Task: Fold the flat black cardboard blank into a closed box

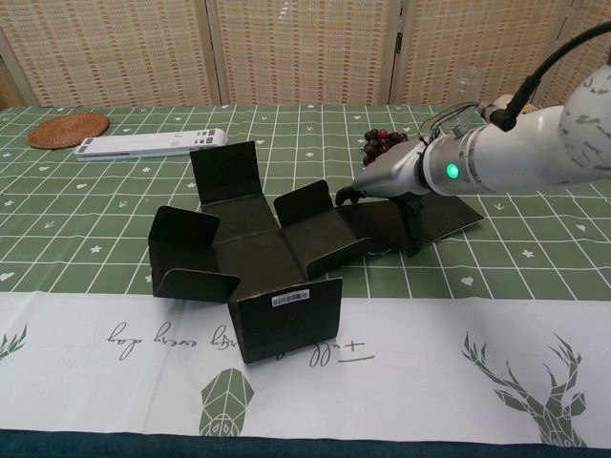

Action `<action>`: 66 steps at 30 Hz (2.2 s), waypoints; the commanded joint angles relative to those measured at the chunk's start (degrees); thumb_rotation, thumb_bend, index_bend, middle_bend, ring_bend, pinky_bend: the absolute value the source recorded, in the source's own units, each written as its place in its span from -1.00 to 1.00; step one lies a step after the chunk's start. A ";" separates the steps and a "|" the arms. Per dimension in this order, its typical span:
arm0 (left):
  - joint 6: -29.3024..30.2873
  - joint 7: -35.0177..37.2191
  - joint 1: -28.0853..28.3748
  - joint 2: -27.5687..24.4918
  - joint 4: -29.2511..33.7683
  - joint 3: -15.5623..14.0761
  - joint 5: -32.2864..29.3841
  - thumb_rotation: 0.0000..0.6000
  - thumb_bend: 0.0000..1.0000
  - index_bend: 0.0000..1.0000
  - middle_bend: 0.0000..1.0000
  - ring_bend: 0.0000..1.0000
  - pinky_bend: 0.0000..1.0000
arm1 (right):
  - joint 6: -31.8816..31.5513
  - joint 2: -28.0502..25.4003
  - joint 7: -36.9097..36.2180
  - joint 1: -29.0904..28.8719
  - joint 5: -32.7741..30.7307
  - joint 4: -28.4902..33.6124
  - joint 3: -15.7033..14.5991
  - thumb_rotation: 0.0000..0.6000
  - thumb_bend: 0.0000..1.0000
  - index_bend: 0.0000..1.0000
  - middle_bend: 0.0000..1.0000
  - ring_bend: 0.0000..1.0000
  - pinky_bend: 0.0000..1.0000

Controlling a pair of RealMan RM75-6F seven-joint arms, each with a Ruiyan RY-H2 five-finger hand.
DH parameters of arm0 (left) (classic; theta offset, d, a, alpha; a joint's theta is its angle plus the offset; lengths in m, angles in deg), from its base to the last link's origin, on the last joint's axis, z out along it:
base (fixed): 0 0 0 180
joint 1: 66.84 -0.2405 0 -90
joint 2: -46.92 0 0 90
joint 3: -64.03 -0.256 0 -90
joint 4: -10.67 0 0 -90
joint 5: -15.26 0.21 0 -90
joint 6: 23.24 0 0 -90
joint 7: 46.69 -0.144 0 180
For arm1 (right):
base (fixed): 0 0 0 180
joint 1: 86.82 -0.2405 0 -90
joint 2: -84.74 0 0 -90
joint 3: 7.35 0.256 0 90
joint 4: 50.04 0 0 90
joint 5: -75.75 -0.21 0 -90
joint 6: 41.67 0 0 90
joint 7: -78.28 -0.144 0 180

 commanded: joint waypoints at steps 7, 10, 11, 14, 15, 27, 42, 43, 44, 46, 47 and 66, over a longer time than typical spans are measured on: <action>-0.03 0.46 0.03 0.33 -0.44 -0.06 0.22 1.00 -0.71 -1.00 -1.00 -0.98 -0.81 | -1.95 0.81 2.41 -0.95 -0.44 0.79 -1.26 1.00 -0.78 -1.00 -0.78 0.47 1.00; 0.10 0.80 -0.14 0.38 -0.65 -0.14 0.20 1.00 -0.71 -1.00 -1.00 -0.98 -0.81 | -2.34 1.18 3.14 -1.24 -1.17 0.80 -1.48 1.00 -0.78 -1.00 -0.78 0.47 1.00; 0.13 0.90 -0.19 0.38 -0.70 -0.16 0.18 1.00 -0.71 -1.00 -1.00 -0.98 -0.81 | -2.45 1.29 3.33 -1.31 -1.36 0.77 -1.51 1.00 -0.78 -1.00 -0.78 0.47 1.00; 0.20 1.17 -0.30 0.37 -0.86 -0.22 0.19 1.00 -0.71 -1.00 -1.00 -0.98 -0.81 | -2.81 1.77 4.17 -1.54 -1.75 0.59 -1.81 1.00 -0.78 -1.00 -0.77 0.47 1.00; 0.22 1.26 -0.32 0.37 -0.91 -0.24 0.21 1.00 -0.71 -1.00 -1.00 -0.98 -0.81 | -2.88 1.93 4.43 -1.61 -1.85 0.53 -1.92 1.00 -0.78 -1.00 -0.77 0.47 1.00; -0.16 2.26 -0.01 0.74 -2.01 -0.07 0.33 1.00 -0.71 -1.00 -1.00 -0.98 -0.81 | -7.22 2.81 4.48 0.22 0.78 0.87 -0.87 1.00 -0.30 -0.50 -0.37 0.53 1.00; -5.67 7.89 9.97 2.41 -10.72 4.34 4.93 1.00 -0.71 -0.71 -0.83 -0.34 -0.24 | -9.17 -0.92 -2.84 5.99 8.23 4.29 3.17 1.00 -0.18 -0.36 -0.28 0.56 1.00; -6.27 8.76 10.95 2.87 -11.69 4.68 5.21 1.00 -0.71 -0.66 -0.77 -0.20 -0.11 | -9.22 -1.11 -3.22 6.31 8.67 4.47 3.35 1.00 -0.18 -0.36 -0.28 0.56 1.00; -7.08 9.83 12.24 3.63 -13.19 5.08 5.53 1.00 -0.71 -0.62 -0.73 -0.07 -0.01 | -9.27 -1.33 -3.77 6.76 9.29 4.66 3.60 1.00 -0.18 -0.36 -0.28 0.56 1.00; -8.43 11.11 14.19 5.02 -15.86 5.53 5.97 1.00 -0.71 -0.51 -0.62 0.18 0.24 | -9.34 -1.55 -4.42 7.39 10.15 4.77 3.88 1.00 -0.18 -0.36 -0.28 0.56 1.00; -9.27 12.23 15.43 6.12 -17.83 5.78 6.18 1.00 -0.71 -0.47 -0.59 0.24 0.34 | -9.29 -1.66 -4.75 7.74 10.62 4.79 4.03 1.00 -0.18 -0.35 -0.27 0.56 1.00; -15.96 10.58 24.64 21.68 -36.60 3.62 7.43 1.00 -0.71 -1.00 -1.00 0.36 0.72 | -9.16 -1.51 -6.67 11.55 15.70 4.55 5.92 1.00 -0.14 -0.34 -0.26 0.57 1.00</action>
